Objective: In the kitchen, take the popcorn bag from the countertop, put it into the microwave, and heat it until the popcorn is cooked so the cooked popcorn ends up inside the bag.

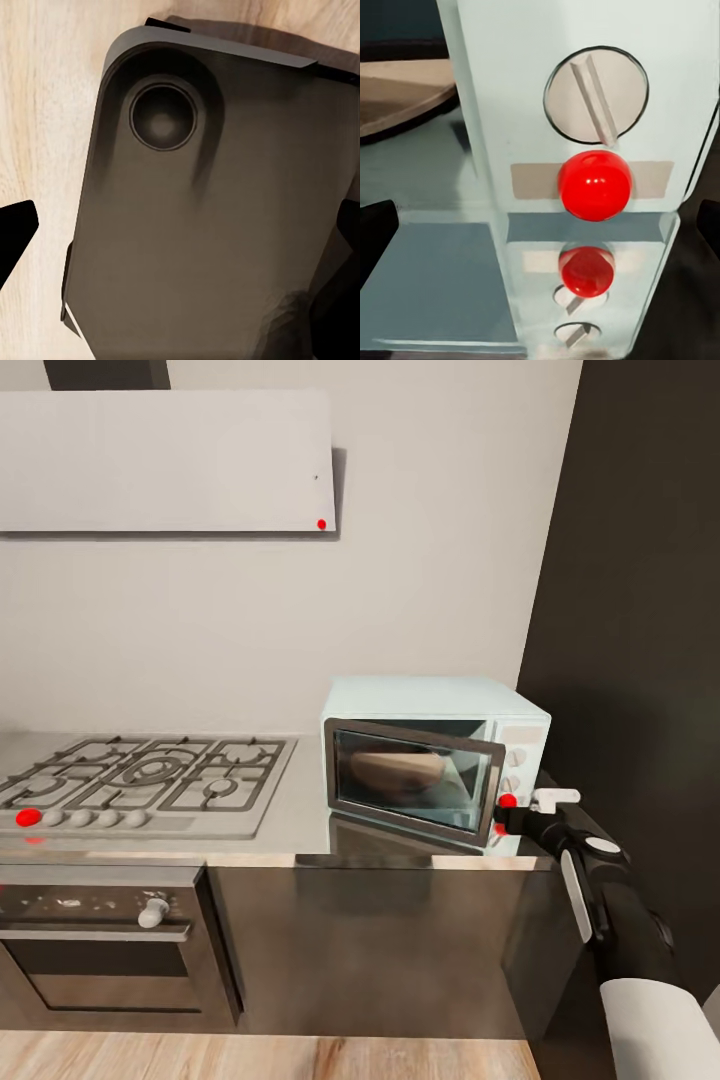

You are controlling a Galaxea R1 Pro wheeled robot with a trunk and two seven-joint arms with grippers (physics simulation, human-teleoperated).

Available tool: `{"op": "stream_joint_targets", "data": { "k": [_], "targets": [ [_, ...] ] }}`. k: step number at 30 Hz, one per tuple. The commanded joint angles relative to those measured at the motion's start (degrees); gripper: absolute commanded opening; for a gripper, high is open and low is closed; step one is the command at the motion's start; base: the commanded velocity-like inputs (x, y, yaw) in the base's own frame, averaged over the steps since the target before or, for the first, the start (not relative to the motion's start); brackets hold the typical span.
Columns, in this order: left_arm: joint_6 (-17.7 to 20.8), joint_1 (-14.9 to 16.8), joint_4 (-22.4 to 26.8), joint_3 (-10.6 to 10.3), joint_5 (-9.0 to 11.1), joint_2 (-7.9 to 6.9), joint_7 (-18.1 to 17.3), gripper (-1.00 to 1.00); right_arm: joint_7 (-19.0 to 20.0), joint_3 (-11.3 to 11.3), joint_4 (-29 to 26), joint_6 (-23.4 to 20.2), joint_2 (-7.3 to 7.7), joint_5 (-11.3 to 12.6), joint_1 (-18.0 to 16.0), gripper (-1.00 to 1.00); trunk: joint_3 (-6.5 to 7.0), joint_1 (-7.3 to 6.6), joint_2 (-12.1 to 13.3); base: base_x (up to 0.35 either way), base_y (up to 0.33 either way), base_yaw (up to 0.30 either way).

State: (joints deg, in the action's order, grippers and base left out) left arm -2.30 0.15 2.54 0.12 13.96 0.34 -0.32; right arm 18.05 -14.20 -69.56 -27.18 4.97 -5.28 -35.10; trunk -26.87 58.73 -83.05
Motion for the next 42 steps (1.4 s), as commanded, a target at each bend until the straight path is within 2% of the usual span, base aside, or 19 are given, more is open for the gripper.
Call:
{"op": "stream_joint_targets", "data": {
  "k": [1,6,9,18,42],
  "targets": [
    [-0.16,0.03,-0.03,-0.03,0.37,0.01,-0.03,1.0,2.66,2.55,-0.14,-0.41,0.01,0.66,-0.06,1.0,-0.05,0.0,-0.03,0.0,0.0,0.0],
    [-0.16,0.03,-0.03,-0.03,0.37,0.01,-0.04,1.0,7.8,2.56,-0.14,-0.48,1.88,0.71,-0.06,1.0,-0.05,0.0,-0.03,0.0,0.0,0.0],
    [-0.16,0.03,-0.04,-0.15,0.23,0.01,-0.09,1.0,8.49,2.58,-0.14,-0.52,2.16,0.73,-0.06,1.0,-0.05,0.0,-0.03,0.0,0.0,0.0],
    [-0.16,0.03,-0.07,0.07,0.41,0.01,-0.03,1.0,8.67,2.6,-0.14,-0.59,2.24,0.71,-0.06,1.0,-0.05,0.0,-0.03,-0.045,0.044,0.0],
    [-0.16,0.03,-0.08,0.14,0.46,0.01,-0.01,1.0,8.73,2.6,-0.05,-0.5,2.24,0.71,-0.06,1.0,-0.05,0.0,-0.03,-0.224,0.226,0.0]
  ]
}}
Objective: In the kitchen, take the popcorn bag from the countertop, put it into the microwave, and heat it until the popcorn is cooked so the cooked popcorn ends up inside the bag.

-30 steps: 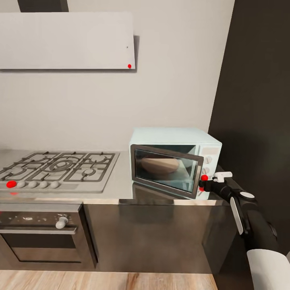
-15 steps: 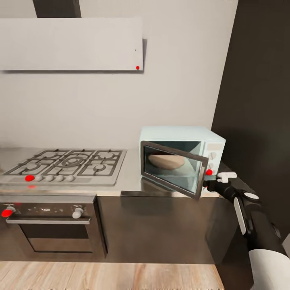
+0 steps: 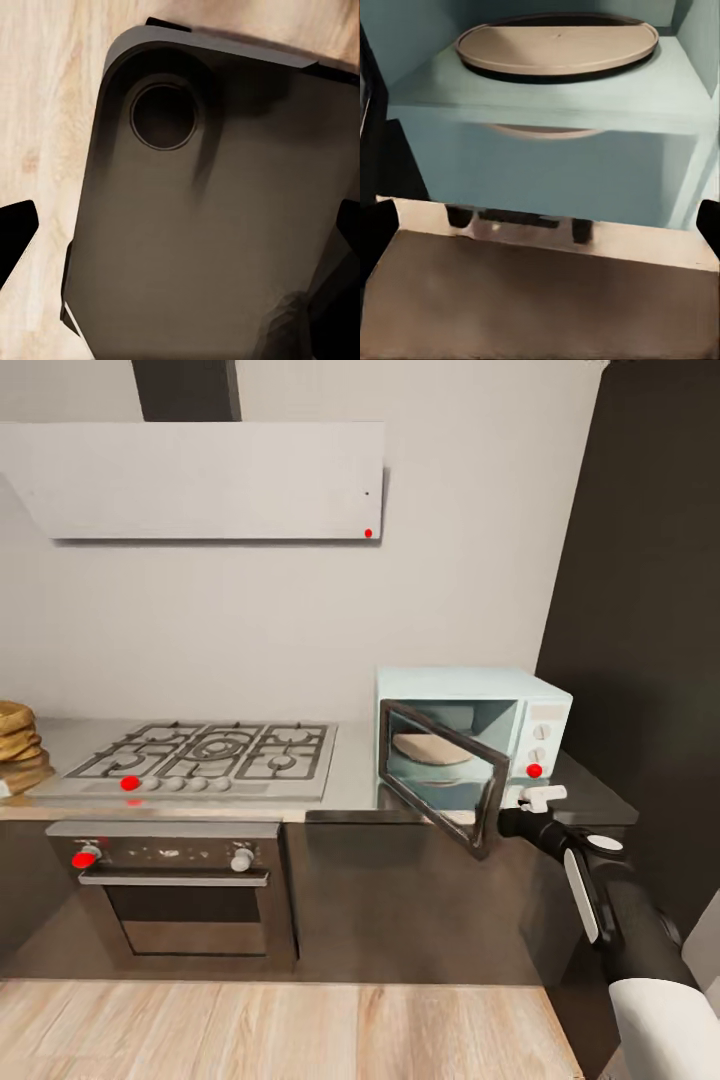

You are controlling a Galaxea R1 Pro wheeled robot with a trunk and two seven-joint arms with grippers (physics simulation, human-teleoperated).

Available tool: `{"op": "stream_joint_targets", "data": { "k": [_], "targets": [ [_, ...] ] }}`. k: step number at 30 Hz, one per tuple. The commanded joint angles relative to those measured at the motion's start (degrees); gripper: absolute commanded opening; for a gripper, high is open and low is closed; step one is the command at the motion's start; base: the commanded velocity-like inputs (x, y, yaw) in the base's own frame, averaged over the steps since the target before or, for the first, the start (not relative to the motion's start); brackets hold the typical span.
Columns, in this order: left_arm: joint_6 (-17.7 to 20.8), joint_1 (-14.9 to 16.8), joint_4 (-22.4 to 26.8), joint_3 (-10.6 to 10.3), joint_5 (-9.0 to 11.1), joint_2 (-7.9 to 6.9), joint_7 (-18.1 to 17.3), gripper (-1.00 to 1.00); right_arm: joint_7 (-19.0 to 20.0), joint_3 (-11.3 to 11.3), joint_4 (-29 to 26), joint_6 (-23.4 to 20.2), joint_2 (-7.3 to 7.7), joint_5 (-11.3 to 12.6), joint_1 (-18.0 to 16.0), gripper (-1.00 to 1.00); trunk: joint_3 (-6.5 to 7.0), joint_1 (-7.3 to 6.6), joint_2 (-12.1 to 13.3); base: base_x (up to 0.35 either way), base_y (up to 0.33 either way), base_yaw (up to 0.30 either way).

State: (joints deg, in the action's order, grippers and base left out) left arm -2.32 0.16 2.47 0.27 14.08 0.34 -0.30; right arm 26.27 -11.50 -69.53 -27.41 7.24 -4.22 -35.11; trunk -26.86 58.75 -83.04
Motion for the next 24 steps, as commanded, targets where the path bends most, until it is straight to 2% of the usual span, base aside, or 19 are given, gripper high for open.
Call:
{"op": "stream_joint_targets", "data": {
  "k": [1,8,24],
  "targets": [
    [-0.14,0.02,-0.01,0.0,0.33,0.01,-0.04,1.0,0.53,-0.11,-0.08,-0.28,-0.03,-0.33,-0.05,1.0,-0.06,-0.03,-0.04,-0.228,0.23,0.0],
    [-0.14,0.02,-0.01,0.0,0.33,0.01,-0.05,1.0,3.72,-0.1,-0.08,-0.31,-0.03,-0.34,-0.05,1.0,-0.06,-0.03,-0.04,-0.184,0.235,0.0],
    [-0.14,0.02,-0.01,-0.08,0.33,0.01,-0.05,1.0,3.92,-0.42,0.1,-0.28,0.05,-0.09,-0.05,1.0,-0.06,-0.03,-0.04,-0.005,0.274,0.0]
  ]
}}
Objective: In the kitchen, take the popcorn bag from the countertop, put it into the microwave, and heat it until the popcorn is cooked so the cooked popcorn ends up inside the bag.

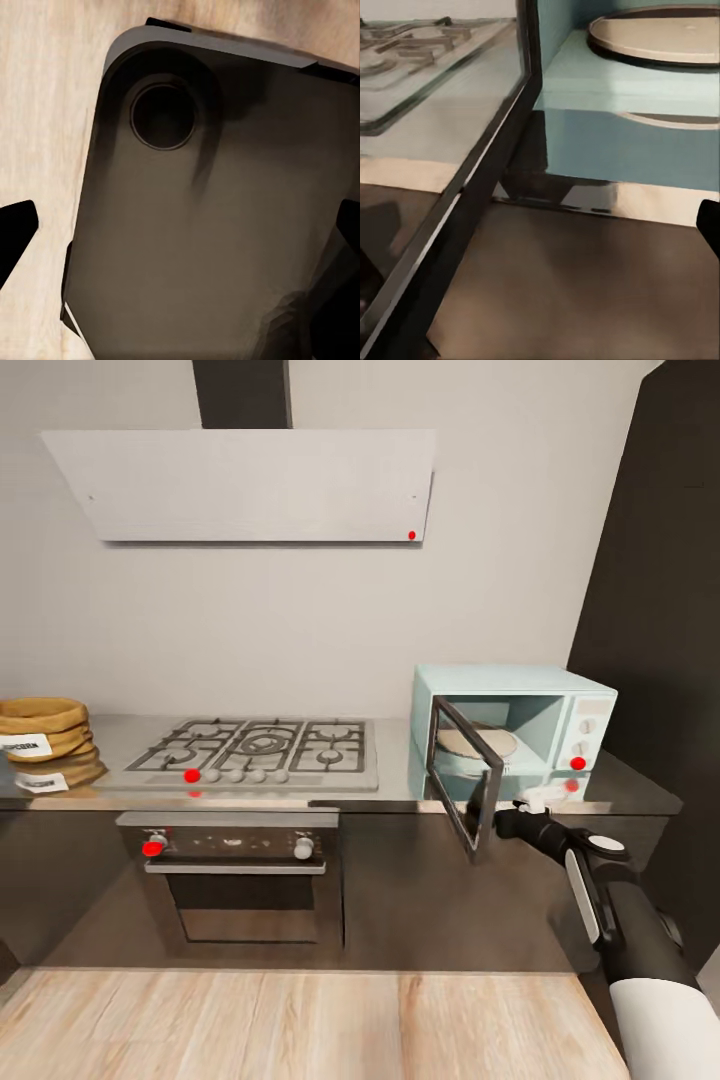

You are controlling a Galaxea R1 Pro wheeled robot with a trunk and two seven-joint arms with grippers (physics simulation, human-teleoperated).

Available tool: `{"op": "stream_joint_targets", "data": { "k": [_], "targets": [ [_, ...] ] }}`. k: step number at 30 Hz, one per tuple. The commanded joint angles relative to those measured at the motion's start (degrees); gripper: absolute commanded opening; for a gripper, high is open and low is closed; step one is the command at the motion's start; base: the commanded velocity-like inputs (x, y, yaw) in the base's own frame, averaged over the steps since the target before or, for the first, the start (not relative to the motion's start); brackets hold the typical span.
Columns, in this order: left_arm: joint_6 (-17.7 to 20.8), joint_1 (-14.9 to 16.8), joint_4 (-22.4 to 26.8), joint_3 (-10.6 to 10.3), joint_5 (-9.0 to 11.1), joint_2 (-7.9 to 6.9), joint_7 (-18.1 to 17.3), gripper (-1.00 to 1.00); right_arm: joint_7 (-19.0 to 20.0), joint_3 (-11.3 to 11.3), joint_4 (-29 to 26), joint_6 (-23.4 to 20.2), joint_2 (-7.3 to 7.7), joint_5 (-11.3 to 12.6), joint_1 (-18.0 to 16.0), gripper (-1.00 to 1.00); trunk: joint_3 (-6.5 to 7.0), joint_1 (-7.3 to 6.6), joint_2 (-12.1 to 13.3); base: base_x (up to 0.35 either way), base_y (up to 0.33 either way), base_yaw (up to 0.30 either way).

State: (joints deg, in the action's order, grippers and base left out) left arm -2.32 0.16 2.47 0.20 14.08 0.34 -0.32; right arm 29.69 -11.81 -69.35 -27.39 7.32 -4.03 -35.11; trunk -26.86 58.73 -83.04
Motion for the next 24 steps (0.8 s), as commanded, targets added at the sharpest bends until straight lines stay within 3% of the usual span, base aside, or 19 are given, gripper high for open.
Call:
{"op": "stream_joint_targets", "data": {
  "k": [1,8,13,14,15,16,18,24],
  "targets": [
    [-0.14,0.02,-0.01,0.01,0.33,0.01,-0.03,1.0,0.54,-0.13,-0.08,-0.3,-0.03,-0.28,-0.05,1.0,-0.06,0.0,-0.03,0.0,0.272,0.0],
    [-0.14,0.02,-0.01,-0.02,0.33,0.01,-0.03,1.0,0.75,-0.07,0.0,-0.3,0.11,-0.47,-0.05,1.0,-0.06,0.0,-0.03,0.0,0.269,0.0],
    [-0.14,0.02,-0.01,-0.02,0.32,0.01,-0.03,1.0,0.16,-0.58,0.46,0.01,2.1,-0.15,-0.05,1.0,-0.06,0.0,-0.03,0.0,0.097,0.0],
    [-0.14,0.02,-0.01,-0.02,0.3,0.01,-0.03,1.0,-0.25,-2.14,0.54,0.11,2.95,-0.13,-0.05,1.0,-0.06,0.0,-0.03,0.0,0.011,0.0],
    [-0.14,0.02,-0.01,-0.02,0.31,0.01,-0.03,1.0,-0.75,-6.27,0.59,0.19,4.11,-0.05,-0.05,1.0,-0.06,0.0,-0.03,0.0,0.004,0.0],
    [-0.14,0.02,-0.01,-0.02,0.31,0.01,-0.03,1.0,-0.85,-8.45,0.61,0.21,4.44,-0.05,-0.05,1.0,-0.06,0.0,-0.03,0.0,0.002,0.0],
    [-0.14,0.02,-0.01,-0.02,0.31,0.01,-0.03,1.0,-0.93,-10.72,0.62,0.22,4.72,-0.1,-0.05,1.0,-0.06,0.0,-0.03,0.0,0.001,0.0],
    [-0.14,0.02,-0.01,-0.02,0.33,0.01,-0.03,1.0,-1.04,-13.05,0.54,0.23,4.84,-3.06,-0.05,1.0,-0.06,0.0,-0.03,0.0,0.0,0.0]
  ]
}}
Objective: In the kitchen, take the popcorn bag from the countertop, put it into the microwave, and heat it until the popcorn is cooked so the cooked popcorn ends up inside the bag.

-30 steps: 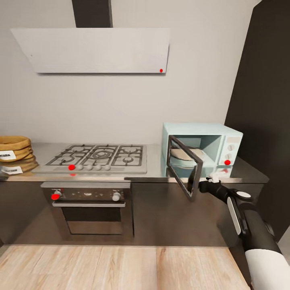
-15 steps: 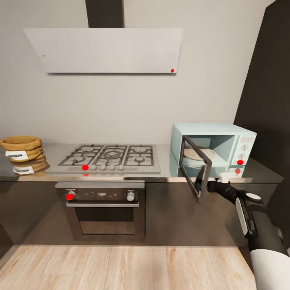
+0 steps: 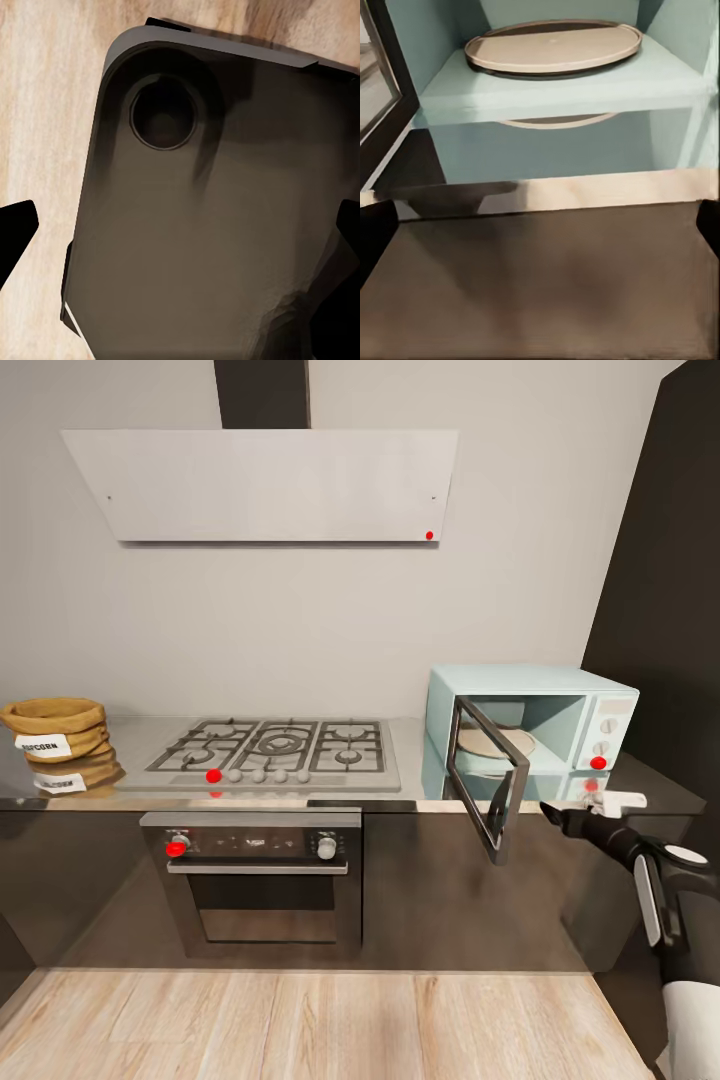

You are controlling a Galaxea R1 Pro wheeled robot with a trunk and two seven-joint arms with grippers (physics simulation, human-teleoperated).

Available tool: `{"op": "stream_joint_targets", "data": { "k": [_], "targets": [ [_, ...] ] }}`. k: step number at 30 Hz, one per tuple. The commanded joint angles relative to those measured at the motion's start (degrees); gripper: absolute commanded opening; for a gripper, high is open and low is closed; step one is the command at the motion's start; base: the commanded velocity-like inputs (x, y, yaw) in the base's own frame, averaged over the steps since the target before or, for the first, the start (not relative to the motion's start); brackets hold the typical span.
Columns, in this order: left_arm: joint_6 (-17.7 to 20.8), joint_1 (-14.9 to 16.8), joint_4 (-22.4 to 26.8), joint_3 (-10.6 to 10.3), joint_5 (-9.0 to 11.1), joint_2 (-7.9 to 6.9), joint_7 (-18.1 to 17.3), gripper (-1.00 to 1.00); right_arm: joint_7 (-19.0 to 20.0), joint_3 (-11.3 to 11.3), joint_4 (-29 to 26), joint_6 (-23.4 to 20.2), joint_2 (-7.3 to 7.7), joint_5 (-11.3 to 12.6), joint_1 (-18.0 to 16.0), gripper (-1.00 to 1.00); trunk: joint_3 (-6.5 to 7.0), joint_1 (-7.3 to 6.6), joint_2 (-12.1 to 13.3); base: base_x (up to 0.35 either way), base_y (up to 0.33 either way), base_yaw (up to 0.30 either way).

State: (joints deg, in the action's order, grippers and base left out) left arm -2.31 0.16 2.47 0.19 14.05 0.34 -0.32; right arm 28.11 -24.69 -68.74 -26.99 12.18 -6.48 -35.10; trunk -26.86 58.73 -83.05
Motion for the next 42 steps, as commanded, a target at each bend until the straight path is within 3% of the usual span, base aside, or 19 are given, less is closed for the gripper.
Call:
{"op": "stream_joint_targets", "data": {
  "k": [1,5,8,9,11,12,14,16,20,25,29,42],
  "targets": [
    [-0.15,0.02,-0.01,-0.01,0.36,0.01,-0.03,1.0,0.54,-0.32,-0.07,-0.17,-0.02,-0.71,-0.05,1.0,-0.06,0.0,-0.03,0.0,0.0,0.0],
    [-0.15,0.02,-0.01,-0.01,0.33,0.01,-0.03,1.0,0.62,-0.55,0.52,-0.17,-0.19,-1.0,-0.05,1.0,-0.06,0.0,-0.03,0.0,0.0,0.0],
    [-0.15,0.02,-0.01,-0.01,0.34,0.01,-0.03,1.0,0.81,-0.53,5.14,-0.42,-0.51,-4.57,-0.05,1.0,-0.06,0.0,-0.03,0.0,0.0,0.0],
    [-0.15,0.02,-0.01,0.02,0.33,0.01,-0.03,1.0,0.81,-0.53,9.32,-0.35,-0.63,-7.26,-0.04,1.0,-0.06,0.0,-0.03,0.0,0.0,0.0],
    [-0.15,0.02,-0.01,0.04,0.32,0.01,-0.03,1.0,0.62,-0.59,21.19,-0.02,-0.37,-12.05,0.39,1.0,-0.06,0.0,-0.03,0.0,0.0,0.0],
    [-0.15,0.02,-0.01,0.05,0.34,0.01,0.0,1.0,0.55,-0.6,25.63,0.31,-0.24,-12.91,0.69,1.0,-0.06,0.0,-0.03,0.0,0.0,0.0],
    [-0.38,0.02,-0.01,0.15,0.36,0.01,0.08,1.0,-0.37,-0.41,59.66,16.08,1.9,-14.57,4.02,1.0,-0.06,0.0,-0.03,0.0,0.0,0.0],
    [-0.41,0.02,-0.01,0.1,0.31,0.01,0.12,1.0,-0.82,-0.06,67.83,20.4,1.94,-14.58,6.39,1.0,-0.06,0.0,-0.03,0.0,0.0,0.0],
    [-0.42,0.02,-0.01,0.0,0.28,0.01,0.21,1.0,-3.9,0.02,70.29,24.44,1.09,-14.48,18.12,1.0,-0.06,0.0,-0.03,0.0,0.0,0.0],
    [-0.42,0.02,-0.01,-0.04,0.25,0.02,0.27,1.0,-18.91,-0.3,70.66,32.51,-2.86,-13.84,25.48,1.0,-0.06,0.0,-0.03,0.0,0.0,0.0],
    [-0.42,0.02,-0.01,-0.11,0.2,0.05,0.32,1.0,-22.23,-0.52,70.68,37.51,-5.99,-13.18,28.28,1.0,-0.06,0.0,-0.03,0.0,0.0,0.0],
    [-0.47,0.02,-0.01,0.13,0.25,0.06,0.32,1.0,-25.17,-0.5,70.68,37.41,-6.38,-12.94,28.51,1.0,-0.06,0.0,-0.03,0.0,0.0,0.031]
  ]
}}
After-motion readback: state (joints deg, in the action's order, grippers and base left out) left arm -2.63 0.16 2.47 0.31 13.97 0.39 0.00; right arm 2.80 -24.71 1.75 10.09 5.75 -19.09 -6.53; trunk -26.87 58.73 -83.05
